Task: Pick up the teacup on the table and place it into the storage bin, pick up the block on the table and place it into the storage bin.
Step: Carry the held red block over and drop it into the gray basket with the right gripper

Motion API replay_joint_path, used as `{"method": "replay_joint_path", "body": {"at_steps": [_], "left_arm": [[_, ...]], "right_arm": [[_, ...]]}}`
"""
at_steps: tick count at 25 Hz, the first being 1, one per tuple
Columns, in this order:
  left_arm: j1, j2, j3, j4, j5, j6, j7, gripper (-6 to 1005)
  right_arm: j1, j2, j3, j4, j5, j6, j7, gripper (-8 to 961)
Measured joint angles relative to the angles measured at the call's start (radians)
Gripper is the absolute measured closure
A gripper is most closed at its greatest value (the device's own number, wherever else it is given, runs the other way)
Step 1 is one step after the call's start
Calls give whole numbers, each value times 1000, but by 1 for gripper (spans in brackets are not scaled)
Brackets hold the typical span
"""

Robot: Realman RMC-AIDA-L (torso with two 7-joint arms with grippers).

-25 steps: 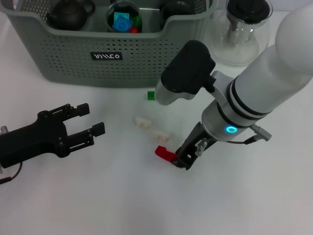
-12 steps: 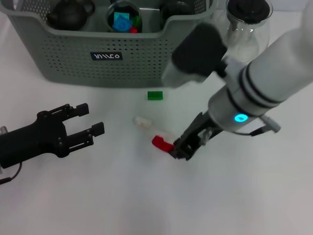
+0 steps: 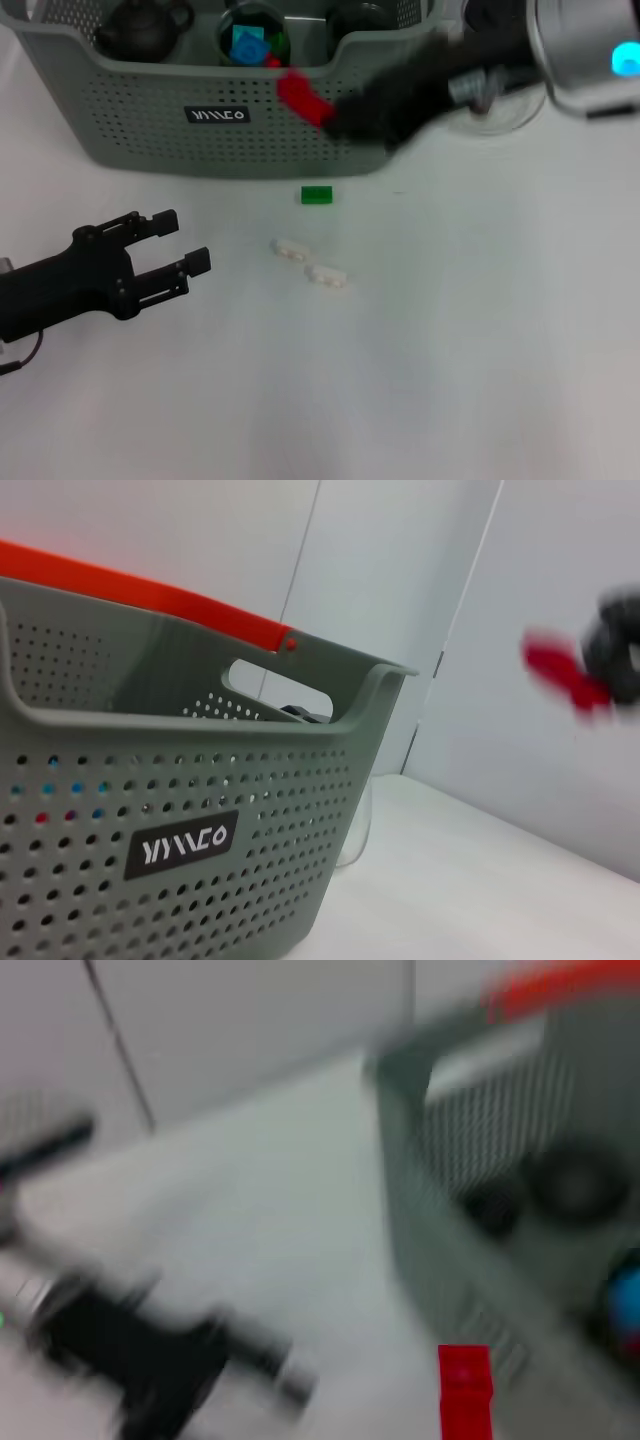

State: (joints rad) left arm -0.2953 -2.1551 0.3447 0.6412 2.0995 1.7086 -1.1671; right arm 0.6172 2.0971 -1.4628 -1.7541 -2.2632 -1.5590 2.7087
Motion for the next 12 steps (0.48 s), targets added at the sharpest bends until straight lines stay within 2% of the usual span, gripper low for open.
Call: {"method": "replay_joint_path", "body": {"at_steps": [3, 5, 12], "left_arm": [[-4, 0, 0, 0, 0, 0, 0, 275], [-5, 0, 0, 0, -2, 0, 1, 275], [-7, 0, 2, 0, -5, 2, -1, 275]], "right_arm": [[71, 0, 33, 25, -46, 99, -8, 756], [135, 1, 37, 86, -107, 177, -6, 756], [445, 0, 130, 565, -224, 409, -30, 756]]}}
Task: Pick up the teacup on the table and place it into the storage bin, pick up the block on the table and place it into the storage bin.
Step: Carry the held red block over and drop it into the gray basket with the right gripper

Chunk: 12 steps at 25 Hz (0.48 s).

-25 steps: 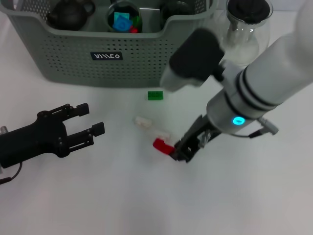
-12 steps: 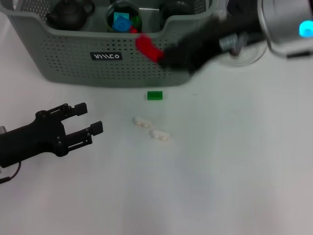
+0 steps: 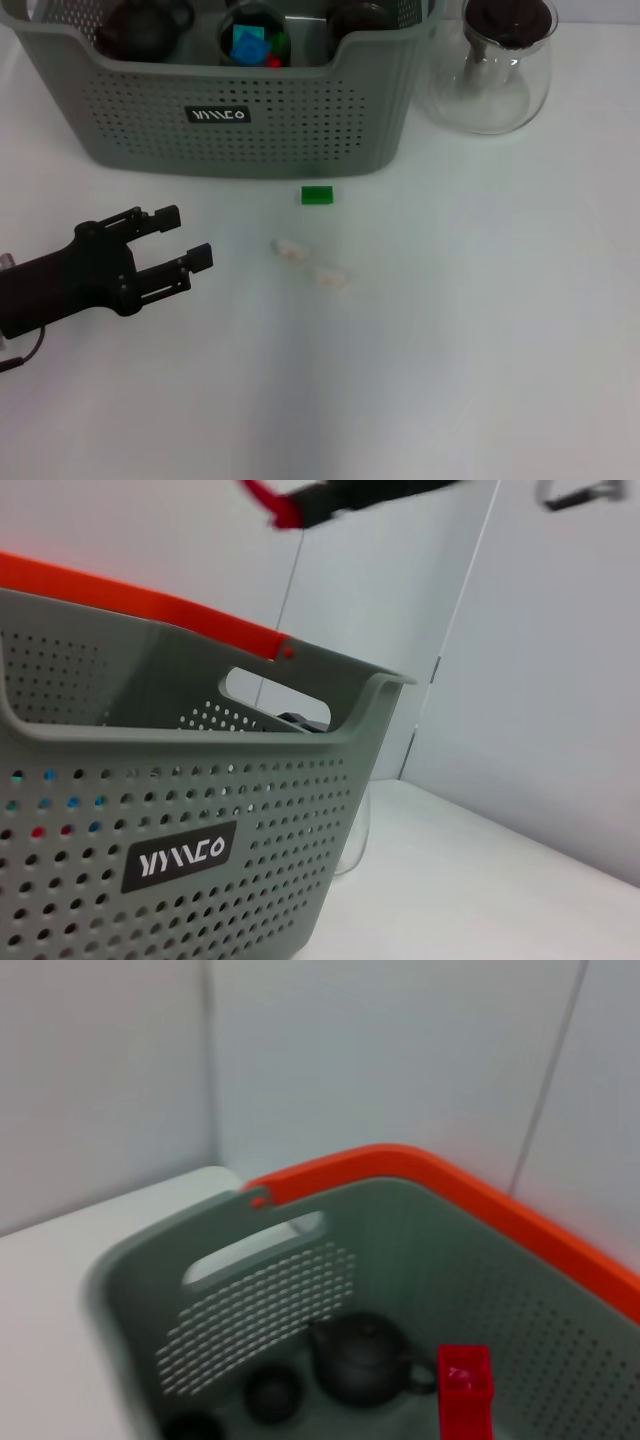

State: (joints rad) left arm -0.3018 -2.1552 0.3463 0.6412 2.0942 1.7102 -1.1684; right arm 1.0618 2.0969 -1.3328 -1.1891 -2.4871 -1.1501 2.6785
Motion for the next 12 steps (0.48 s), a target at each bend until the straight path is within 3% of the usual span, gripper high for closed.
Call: {"method": "replay_joint_path", "body": {"at_steps": [6, 9, 12], "left_arm": [[-3, -3, 4, -2, 0, 5, -4, 275], [-8, -3, 5, -12, 0, 6, -5, 274], [-15, -3, 6, -22, 3, 7, -4, 274]], "right_arm": [[237, -15, 71, 438, -25, 199, -56, 757], [320, -22, 72, 633, -33, 296, -56, 757], [354, -13, 63, 730, -34, 371, -70, 757]]}}
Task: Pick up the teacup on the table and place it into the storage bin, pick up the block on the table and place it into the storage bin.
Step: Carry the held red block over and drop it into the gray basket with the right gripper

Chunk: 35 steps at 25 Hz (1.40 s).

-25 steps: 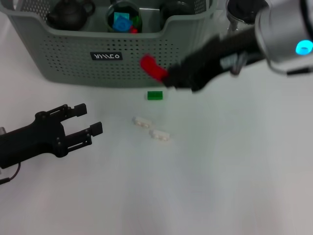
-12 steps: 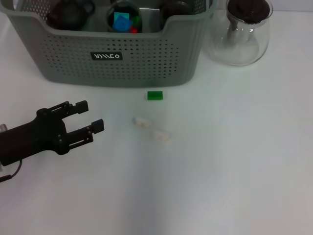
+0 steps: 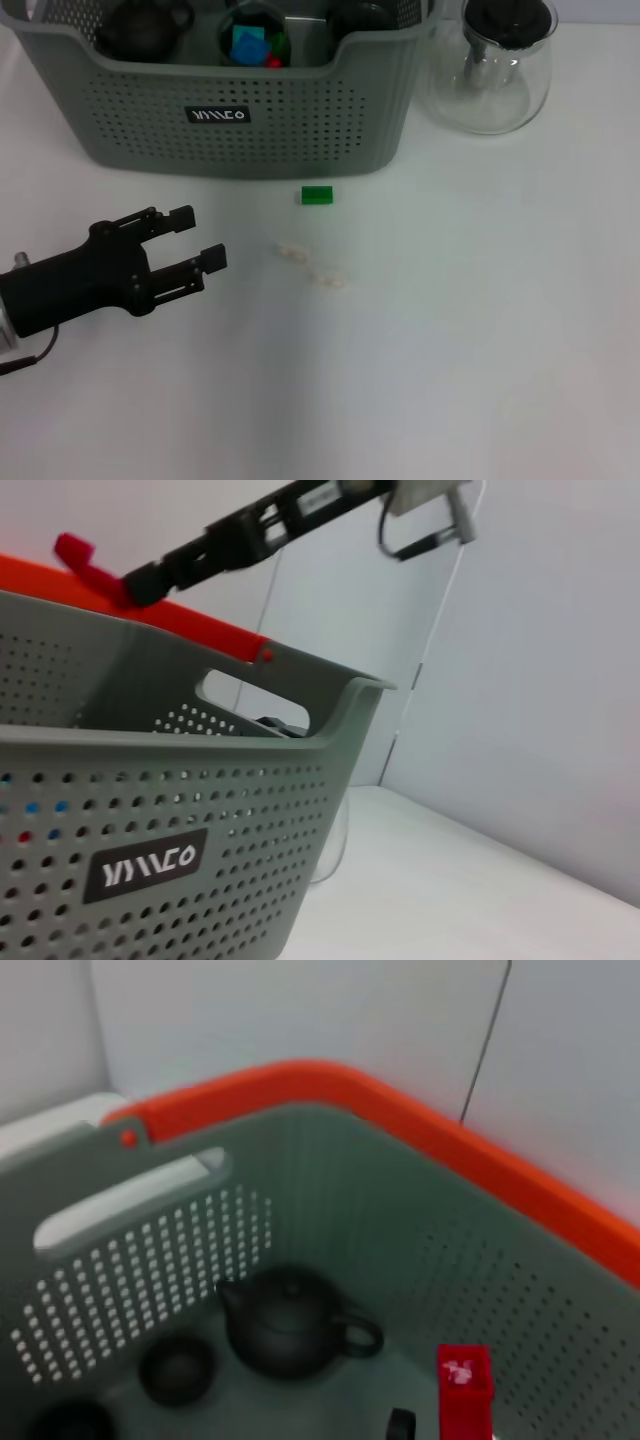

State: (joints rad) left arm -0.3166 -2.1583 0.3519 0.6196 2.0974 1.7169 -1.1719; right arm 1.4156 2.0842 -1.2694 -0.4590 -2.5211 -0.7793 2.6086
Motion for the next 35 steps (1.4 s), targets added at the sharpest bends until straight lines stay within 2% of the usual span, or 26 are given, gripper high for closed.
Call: {"method": "replay_joint_path", "body": {"at_steps": [4, 27, 28, 32, 33, 35], "left_arm": [[-3, 0, 1, -3, 2, 0, 3, 274], [6, 0, -4, -3, 4, -6, 6, 274], [6, 0, -4, -3, 4, -7, 6, 274], [5, 0, -5, -3, 0, -6, 6, 274], [5, 0, -5, -3, -3, -5, 5, 274], [4, 1, -6, -3, -10, 0, 4, 274]], "right_arm": [[-2, 15, -3, 37, 3, 21, -27, 751], [-30, 16, 7, 23, 12, 17, -39, 611], [-39, 16, 8, 7, 12, 17, -39, 573], [-122, 17, 2, -142, 38, 0, -50, 422], [-183, 17, -3, -241, 80, -15, -72, 384], [-321, 17, -11, -425, 197, -40, -141, 385]]}}
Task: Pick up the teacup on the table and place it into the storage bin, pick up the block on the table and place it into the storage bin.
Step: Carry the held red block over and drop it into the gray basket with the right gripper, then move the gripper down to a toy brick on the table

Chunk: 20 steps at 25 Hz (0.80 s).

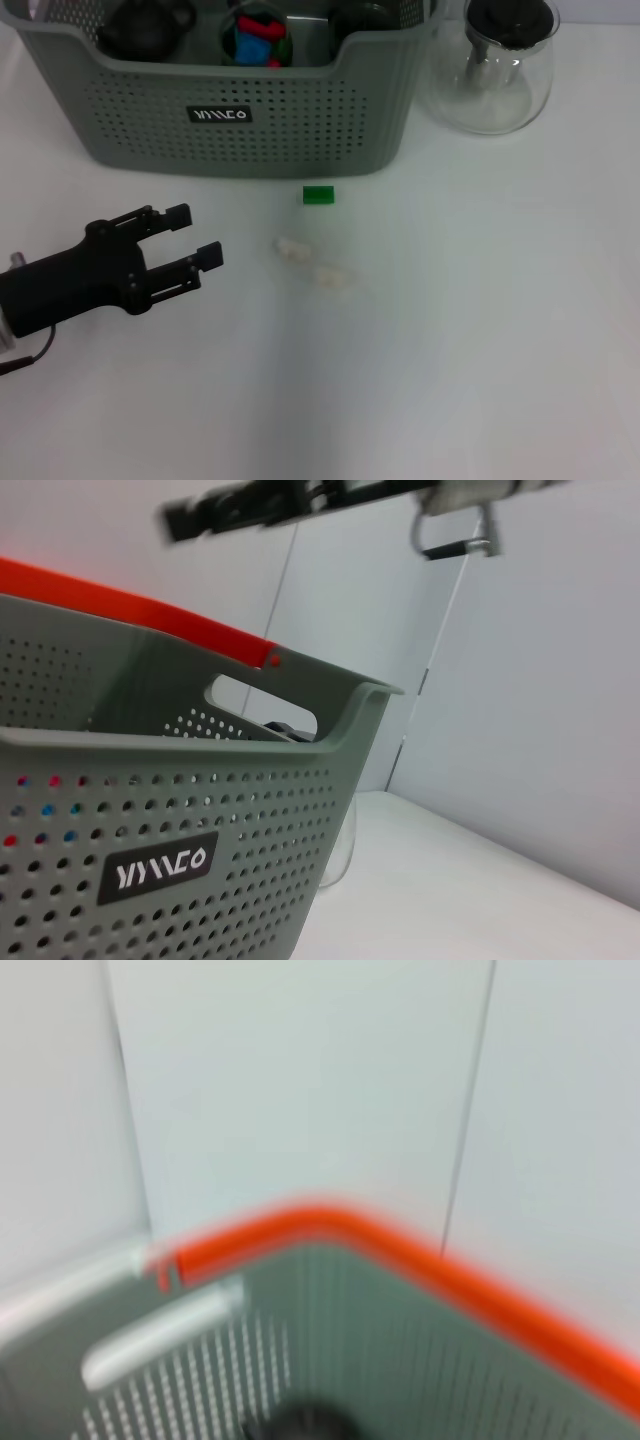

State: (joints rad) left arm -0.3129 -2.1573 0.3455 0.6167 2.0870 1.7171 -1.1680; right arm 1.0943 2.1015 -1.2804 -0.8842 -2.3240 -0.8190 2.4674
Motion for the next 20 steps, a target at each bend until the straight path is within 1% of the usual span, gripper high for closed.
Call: {"method": "replay_joint_path", "body": {"at_steps": [2, 3, 4, 5, 6, 8, 9, 10, 11, 13, 15, 18, 20], "left_arm": [[0, 1, -1, 0, -3, 0, 0, 274], [0, 0, 0, 0, -7, -1, 1, 274], [0, 0, 0, 0, -9, -3, 2, 274], [-1, -1, 0, -1, -11, -11, 13, 274], [-1, -1, 0, -1, -11, -11, 13, 274], [-6, 1, -1, -8, -11, -27, 25, 275], [-12, 3, 0, -12, -11, -36, 29, 276], [-27, 6, 2, -23, -10, -61, 31, 276], [-27, 6, 2, -23, -10, -61, 31, 276], [-42, 6, 5, -35, -10, -86, 36, 275], [-55, 2, 7, -64, -8, -110, 70, 275], [-61, -7, 7, -125, -6, -133, 213, 275], [-56, -13, 0, -199, -15, -145, 391, 274]], "right_arm": [[-182, -2, -14, -181, 201, -20, -137, 386], [-262, -2, -19, -240, 324, -32, -225, 387], [-358, -5, -20, -292, 462, -52, -334, 387], [-436, -5, -20, -319, 590, -87, -439, 387], [-527, -7, -15, -334, 729, -142, -588, 387], [-676, -7, -1, -302, 965, -293, -875, 387], [-731, -7, 10, -267, 1044, -360, -994, 387], [-823, -6, 50, -147, 1167, -520, -1204, 387], [-823, -6, 50, -147, 1167, -520, -1204, 387], [-879, -4, 109, -37, 1218, -659, -1341, 387], [-902, -5, 171, 80, 1216, -756, -1413, 386], [-904, -10, 246, 246, 1174, -823, -1515, 386], [-898, -11, 275, 301, 1132, -826, -1553, 386]]}}
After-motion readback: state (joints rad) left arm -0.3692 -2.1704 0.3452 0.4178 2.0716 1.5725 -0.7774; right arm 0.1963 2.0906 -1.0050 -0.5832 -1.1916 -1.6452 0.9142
